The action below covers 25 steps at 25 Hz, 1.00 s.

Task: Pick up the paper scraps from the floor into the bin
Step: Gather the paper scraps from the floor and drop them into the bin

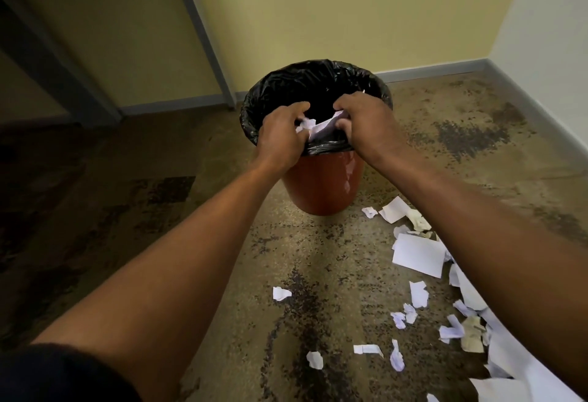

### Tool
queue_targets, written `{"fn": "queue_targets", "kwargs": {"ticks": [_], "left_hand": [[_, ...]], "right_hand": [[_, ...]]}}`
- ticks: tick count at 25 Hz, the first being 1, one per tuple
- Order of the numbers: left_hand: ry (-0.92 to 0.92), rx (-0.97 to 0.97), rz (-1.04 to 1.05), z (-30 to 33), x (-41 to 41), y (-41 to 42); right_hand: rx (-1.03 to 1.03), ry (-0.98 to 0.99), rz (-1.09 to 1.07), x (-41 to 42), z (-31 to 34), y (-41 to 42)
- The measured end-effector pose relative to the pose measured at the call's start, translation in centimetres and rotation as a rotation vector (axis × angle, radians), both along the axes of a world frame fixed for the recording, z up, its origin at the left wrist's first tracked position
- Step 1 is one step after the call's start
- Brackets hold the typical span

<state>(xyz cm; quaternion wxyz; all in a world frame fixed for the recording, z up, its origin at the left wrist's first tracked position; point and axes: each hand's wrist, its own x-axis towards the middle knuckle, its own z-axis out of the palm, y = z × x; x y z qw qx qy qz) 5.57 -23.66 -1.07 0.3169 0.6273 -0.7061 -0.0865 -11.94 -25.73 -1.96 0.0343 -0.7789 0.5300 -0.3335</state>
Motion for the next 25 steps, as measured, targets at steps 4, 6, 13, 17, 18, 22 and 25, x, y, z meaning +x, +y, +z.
{"fn": "queue_targets", "kwargs": {"ticks": [4, 6, 13, 17, 18, 22, 25], "left_hand": [[0.045, 0.032, -0.034, -0.3, 0.0, -0.4], [0.061, 0.015, -0.039, -0.4, 0.0, -0.5], [-0.017, -0.207, -0.076, -1.2, -0.2, 1.7], [-0.088, -0.388, 0.005, -2.4, -0.5, 5.2], [-0.091, -0.408, 0.01, -2.9, -0.6, 6.2], [-0.089, -0.308, -0.1, -7.6, -0.1, 10.6], [-0.143, 0.049, -0.146, -13.3, 1.3, 13.0]], "right_hand": [[-0.003, -0.034, 0.025, 0.3, -0.3, -0.5], [-0.035, -0.038, 0.025, 0.0, -0.2, -0.5], [-0.168, -0.066, 0.094, -1.1, 0.1, 1.1], [-0.286, -0.017, 0.083, -2.0, -0.4, 4.0], [-0.319, 0.009, 0.072, -2.2, -0.7, 5.0], [-0.272, 0.163, 0.109, -3.7, -4.4, 9.2], [0.079, 0.297, 0.202, -6.0, -10.2, 12.0]]}}
